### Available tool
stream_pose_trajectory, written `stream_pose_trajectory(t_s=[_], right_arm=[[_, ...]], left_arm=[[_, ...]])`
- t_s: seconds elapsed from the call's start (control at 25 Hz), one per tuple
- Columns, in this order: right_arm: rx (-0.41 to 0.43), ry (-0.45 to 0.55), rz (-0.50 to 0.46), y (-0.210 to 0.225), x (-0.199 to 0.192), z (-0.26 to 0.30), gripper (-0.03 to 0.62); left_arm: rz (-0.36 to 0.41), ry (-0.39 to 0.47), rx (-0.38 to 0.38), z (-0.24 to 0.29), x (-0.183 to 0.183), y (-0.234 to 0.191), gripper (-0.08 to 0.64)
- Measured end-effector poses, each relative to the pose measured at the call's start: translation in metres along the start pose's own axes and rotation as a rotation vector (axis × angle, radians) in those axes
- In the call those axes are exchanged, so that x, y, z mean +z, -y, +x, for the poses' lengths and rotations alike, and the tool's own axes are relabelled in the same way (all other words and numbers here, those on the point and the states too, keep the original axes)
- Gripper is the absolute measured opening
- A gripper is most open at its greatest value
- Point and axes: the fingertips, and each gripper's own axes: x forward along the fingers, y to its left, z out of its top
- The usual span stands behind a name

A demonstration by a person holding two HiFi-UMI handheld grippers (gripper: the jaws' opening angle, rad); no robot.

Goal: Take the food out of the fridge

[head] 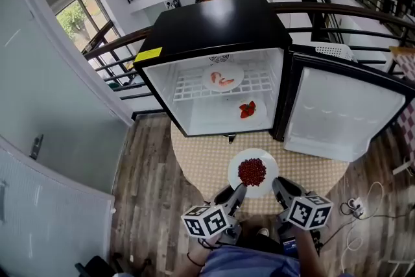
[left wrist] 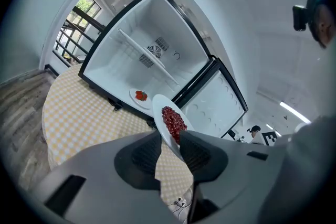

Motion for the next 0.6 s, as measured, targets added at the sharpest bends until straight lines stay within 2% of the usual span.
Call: stream_pose_trajectory(t_s=[0.36,0.6], right_arm=[[-0.011,0.041,0.030,0.000,-0.009,-0.029,0.054],[-0.019,0.063,0.035,-0.011,-0.018,-0.030,0.054]], left_arm=[[0.031,-0.013,-0.009,-0.015,-0.014,0.020,0.115],[0.039,-0.014,-0.028,-0.029,-0.013,0.015,0.114]])
